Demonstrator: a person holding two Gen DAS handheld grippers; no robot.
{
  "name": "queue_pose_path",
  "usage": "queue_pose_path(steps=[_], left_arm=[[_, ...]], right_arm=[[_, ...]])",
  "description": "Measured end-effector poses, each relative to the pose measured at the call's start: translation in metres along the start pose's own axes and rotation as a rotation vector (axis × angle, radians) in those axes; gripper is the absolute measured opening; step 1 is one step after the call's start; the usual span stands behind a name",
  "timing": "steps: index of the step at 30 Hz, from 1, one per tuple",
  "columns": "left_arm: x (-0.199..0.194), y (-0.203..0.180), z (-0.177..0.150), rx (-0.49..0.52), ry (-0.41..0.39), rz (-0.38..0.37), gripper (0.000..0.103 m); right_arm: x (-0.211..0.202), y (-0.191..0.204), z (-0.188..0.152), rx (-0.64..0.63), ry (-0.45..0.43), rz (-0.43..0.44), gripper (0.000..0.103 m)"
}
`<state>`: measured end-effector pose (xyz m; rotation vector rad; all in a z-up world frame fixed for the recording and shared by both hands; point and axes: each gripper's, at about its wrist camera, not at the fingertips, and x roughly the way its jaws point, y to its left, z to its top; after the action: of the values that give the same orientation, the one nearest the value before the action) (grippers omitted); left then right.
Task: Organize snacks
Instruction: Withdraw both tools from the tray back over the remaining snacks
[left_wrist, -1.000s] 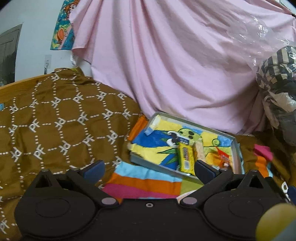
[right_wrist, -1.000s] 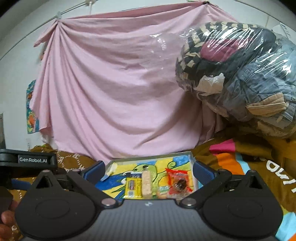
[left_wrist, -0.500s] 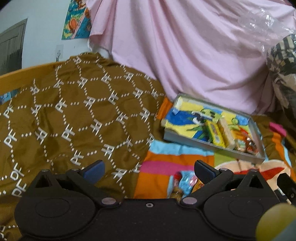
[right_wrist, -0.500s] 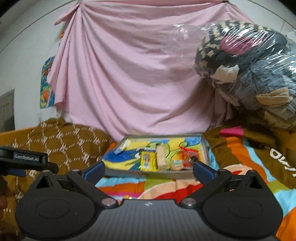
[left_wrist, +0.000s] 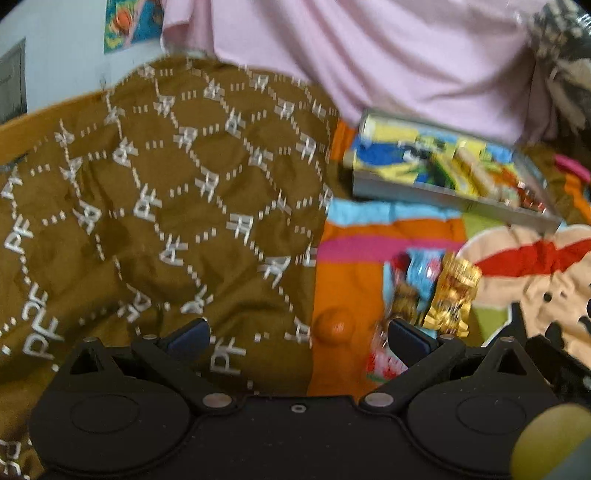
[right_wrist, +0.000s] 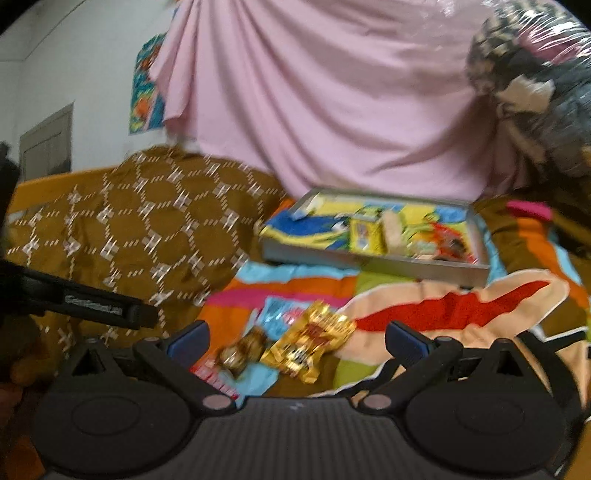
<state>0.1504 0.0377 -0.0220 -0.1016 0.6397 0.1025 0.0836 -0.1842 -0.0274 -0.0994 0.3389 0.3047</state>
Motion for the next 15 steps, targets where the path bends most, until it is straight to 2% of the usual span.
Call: queue_pose_path(steps=[11,15], left_arm=[[0.038,-0.002,0.008,0.136,0.108,-0.043,0.102],[0.05,0.0,0.01,0.224,0.105,-0.064,0.102]], right_arm=[[0.021,0.019,-0.015,-0.033,0.132,0.113,0.103],[0.034,0.025,-0.018,-0.057,0.177,0.142,0.103]])
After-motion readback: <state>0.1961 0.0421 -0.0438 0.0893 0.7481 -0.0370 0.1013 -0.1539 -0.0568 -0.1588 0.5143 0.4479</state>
